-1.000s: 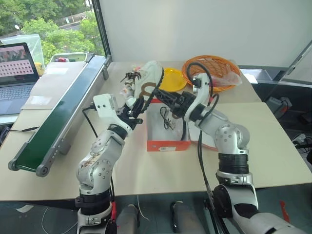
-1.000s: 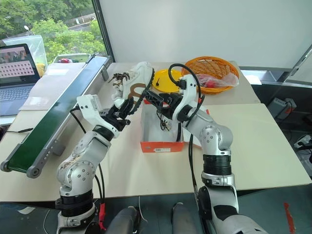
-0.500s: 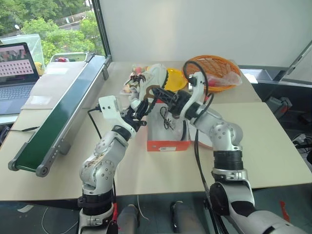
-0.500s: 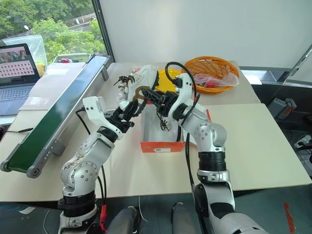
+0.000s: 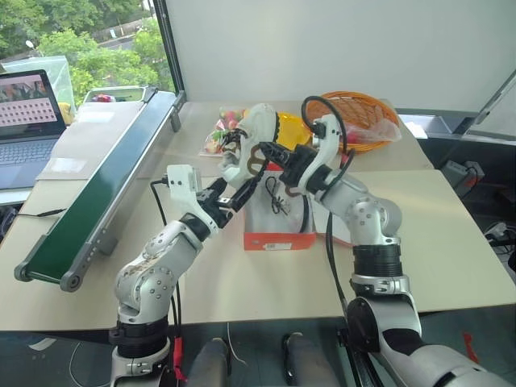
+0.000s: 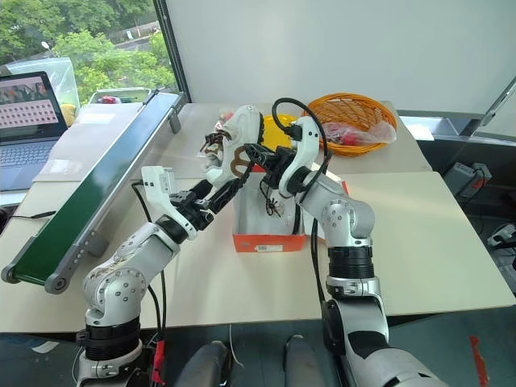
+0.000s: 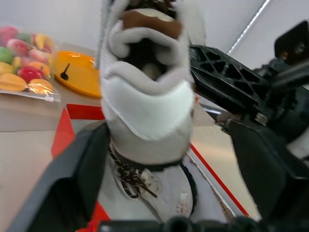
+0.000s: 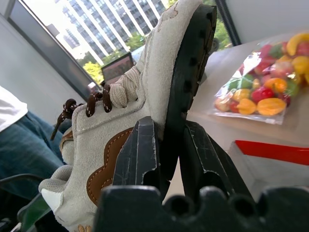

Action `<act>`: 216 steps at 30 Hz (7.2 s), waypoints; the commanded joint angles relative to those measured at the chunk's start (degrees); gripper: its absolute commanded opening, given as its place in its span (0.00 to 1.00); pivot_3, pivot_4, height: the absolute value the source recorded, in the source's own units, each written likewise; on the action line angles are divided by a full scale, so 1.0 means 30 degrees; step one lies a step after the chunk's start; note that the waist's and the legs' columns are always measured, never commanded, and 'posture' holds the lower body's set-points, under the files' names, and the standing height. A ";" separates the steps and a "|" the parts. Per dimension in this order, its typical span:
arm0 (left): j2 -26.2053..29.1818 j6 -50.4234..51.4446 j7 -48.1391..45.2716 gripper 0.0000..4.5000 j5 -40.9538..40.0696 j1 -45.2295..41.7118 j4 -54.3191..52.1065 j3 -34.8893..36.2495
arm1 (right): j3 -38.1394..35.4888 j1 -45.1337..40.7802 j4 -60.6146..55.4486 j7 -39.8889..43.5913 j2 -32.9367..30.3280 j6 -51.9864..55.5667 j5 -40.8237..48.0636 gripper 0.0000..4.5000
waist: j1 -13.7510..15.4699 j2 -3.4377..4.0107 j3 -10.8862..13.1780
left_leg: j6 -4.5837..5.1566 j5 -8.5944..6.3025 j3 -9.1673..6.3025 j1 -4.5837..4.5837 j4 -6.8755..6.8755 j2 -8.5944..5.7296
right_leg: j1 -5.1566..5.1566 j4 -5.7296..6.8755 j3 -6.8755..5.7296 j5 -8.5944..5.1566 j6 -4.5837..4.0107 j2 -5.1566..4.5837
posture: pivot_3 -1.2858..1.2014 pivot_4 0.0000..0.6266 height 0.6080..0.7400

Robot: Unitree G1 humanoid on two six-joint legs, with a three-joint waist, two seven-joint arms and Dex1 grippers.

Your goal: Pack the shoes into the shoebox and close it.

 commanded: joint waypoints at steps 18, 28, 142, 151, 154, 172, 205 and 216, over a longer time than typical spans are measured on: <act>1.5746 0.0309 -1.2640 0.99 0.3161 -0.2452 0.0957 -0.1822 | 0.5442 -0.3626 0.1224 0.1955 -0.6983 0.6955 -0.4920 0.06 | -0.0056 0.0092 0.0084 | 0.0003 -0.0001 0.0012 -0.0045 -0.0025 0.0012 | -0.0049 -0.0028 -0.0001 -0.0010 0.0001 0.0017 | 0.52 0.24 1.00; 1.5927 0.1749 -1.4198 0.99 0.3159 -0.4453 0.1099 -0.2825 | 0.7637 -0.6607 0.3100 0.4529 -0.7002 0.7669 -0.5798 0.06 | -0.0117 0.0136 0.0135 | 0.0009 -0.0004 0.0020 -0.0056 -0.0027 0.0012 | -0.0063 -0.0023 0.0003 -0.0019 0.0020 0.0007 | 0.52 0.24 1.00; 1.4953 0.2853 -1.9462 1.00 0.2120 -1.1689 0.4362 -0.3187 | -0.3679 1.2697 -0.1783 0.2650 -0.1056 -0.5788 -0.1887 0.00 | -0.0052 0.0140 0.0133 | 0.0011 -0.0004 0.0049 0.0040 0.0036 0.0013 | 0.0034 0.0051 0.0074 -0.0067 0.0125 0.0020 | 0.52 0.24 1.00; 1.4949 0.3198 -1.8960 1.00 0.1659 -1.0953 0.3741 -0.2669 | -0.3065 1.1343 -0.4502 0.3303 -0.2473 -0.4435 -0.0143 0.00 | -0.0153 0.0143 0.0135 | 0.0012 -0.0004 0.0049 0.0042 0.0035 0.0015 | 0.0024 0.0065 0.0080 -0.0074 0.0136 0.0024 | 0.52 0.24 1.00; 1.4826 0.3238 -1.8738 1.00 0.1630 -1.0759 0.3603 -0.2547 | -0.2492 1.0641 -0.5351 0.3833 -0.3253 -0.3319 0.0619 0.00 | -0.0145 0.0143 0.0135 | 0.0012 -0.0004 0.0048 0.0047 0.0034 0.0019 | 0.0025 0.0074 0.0080 -0.0075 0.0137 0.0031 | 0.52 0.24 1.00; 1.5077 0.3817 -1.7536 1.00 0.0948 -0.9898 0.2606 -0.1746 | 0.5622 0.5253 -0.2676 0.6726 -0.5553 -0.2035 -0.3114 0.00 | -0.0201 0.0140 0.0135 | 0.0012 -0.0003 0.0049 0.0035 0.0047 0.0016 | 0.0019 0.0060 0.0074 -0.0080 0.0149 0.0032 | 0.52 0.24 1.00; 1.5233 0.1240 -1.6249 1.00 0.2024 -0.5516 0.0679 -0.1969 | 0.4187 0.1659 -0.5420 1.3535 -0.8734 0.0175 -0.2905 0.68 | -0.0460 0.0075 0.0103 | 0.0002 -0.0012 0.0000 -0.0045 0.0020 0.0013 | -0.0087 0.0193 0.0072 -0.0023 0.0035 0.0029 | 0.52 0.24 1.00; 1.4332 -0.0987 -1.5656 1.00 0.3120 -0.4152 0.2213 -0.1596 | 0.3446 0.3456 -0.8975 1.3162 -1.2890 0.0018 -0.3210 0.99 | -0.0028 0.0073 0.0106 | 0.0005 -0.0011 0.0023 0.0014 0.0032 0.0021 | 0.0009 0.0029 0.0054 -0.0080 0.0123 0.0029 | 0.52 0.24 1.00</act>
